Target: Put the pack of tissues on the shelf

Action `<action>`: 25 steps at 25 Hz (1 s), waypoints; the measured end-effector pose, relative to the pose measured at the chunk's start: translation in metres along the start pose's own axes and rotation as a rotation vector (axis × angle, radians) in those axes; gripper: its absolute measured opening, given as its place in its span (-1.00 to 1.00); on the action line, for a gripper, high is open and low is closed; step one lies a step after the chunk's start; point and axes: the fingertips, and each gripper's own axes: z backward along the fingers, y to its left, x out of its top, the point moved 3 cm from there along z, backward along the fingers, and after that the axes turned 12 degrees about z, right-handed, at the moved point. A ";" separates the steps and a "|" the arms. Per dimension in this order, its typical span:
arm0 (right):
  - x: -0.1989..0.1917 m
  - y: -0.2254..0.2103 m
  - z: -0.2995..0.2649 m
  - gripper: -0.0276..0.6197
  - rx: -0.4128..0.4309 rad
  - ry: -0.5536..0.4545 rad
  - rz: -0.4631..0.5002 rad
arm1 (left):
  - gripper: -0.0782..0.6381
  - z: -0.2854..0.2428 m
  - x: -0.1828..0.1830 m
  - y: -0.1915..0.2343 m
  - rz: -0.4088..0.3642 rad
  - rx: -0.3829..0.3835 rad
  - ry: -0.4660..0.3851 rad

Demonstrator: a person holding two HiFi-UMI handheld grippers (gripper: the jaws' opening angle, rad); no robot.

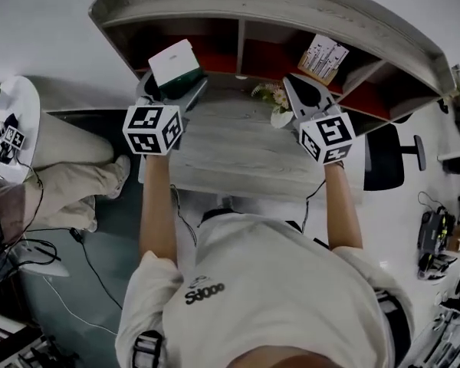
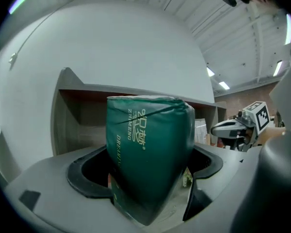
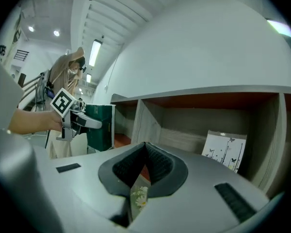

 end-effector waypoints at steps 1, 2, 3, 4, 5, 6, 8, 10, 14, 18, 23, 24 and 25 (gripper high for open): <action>-0.003 -0.002 -0.004 -0.94 -0.025 0.006 -0.012 | 0.58 -0.012 0.005 0.003 -0.001 -0.035 0.000; -0.006 -0.004 -0.008 -0.94 -0.047 0.013 -0.023 | 0.58 -0.023 0.009 0.006 -0.003 -0.069 0.004; -0.009 -0.007 -0.014 -0.94 -0.064 0.020 -0.030 | 0.58 -0.035 0.013 0.009 -0.006 -0.093 0.009; -0.011 -0.009 -0.020 -0.94 -0.075 0.027 -0.034 | 0.58 -0.045 0.016 0.013 -0.008 -0.109 0.013; -0.013 -0.011 -0.026 -0.94 -0.083 0.035 -0.035 | 0.58 -0.055 0.017 0.017 -0.009 -0.121 0.018; -0.016 -0.012 -0.030 -0.94 -0.093 0.043 -0.035 | 0.58 -0.064 0.017 0.019 -0.009 -0.135 0.027; -0.021 -0.014 -0.034 -0.94 -0.121 0.063 -0.038 | 0.58 -0.085 0.014 0.021 -0.007 -0.166 0.055; -0.028 -0.016 -0.034 -0.94 -0.146 0.090 -0.039 | 0.58 -0.104 0.011 0.019 0.009 -0.198 0.073; -0.041 -0.012 -0.032 -0.94 -0.166 0.133 -0.038 | 0.58 -0.132 0.012 0.018 0.049 -0.242 0.068; -0.050 -0.011 -0.027 -0.93 -0.170 0.152 -0.032 | 0.58 -0.157 0.013 0.012 0.047 -0.269 0.057; -0.052 -0.015 -0.022 -0.93 -0.147 0.135 -0.110 | 0.58 -0.175 0.017 0.010 0.061 -0.297 0.045; -0.052 -0.017 -0.022 -0.94 -0.150 0.131 -0.127 | 0.58 -0.177 0.017 0.011 0.064 -0.301 0.044; -0.052 -0.018 -0.023 -0.94 -0.151 0.130 -0.135 | 0.58 -0.178 0.017 0.012 0.065 -0.306 0.045</action>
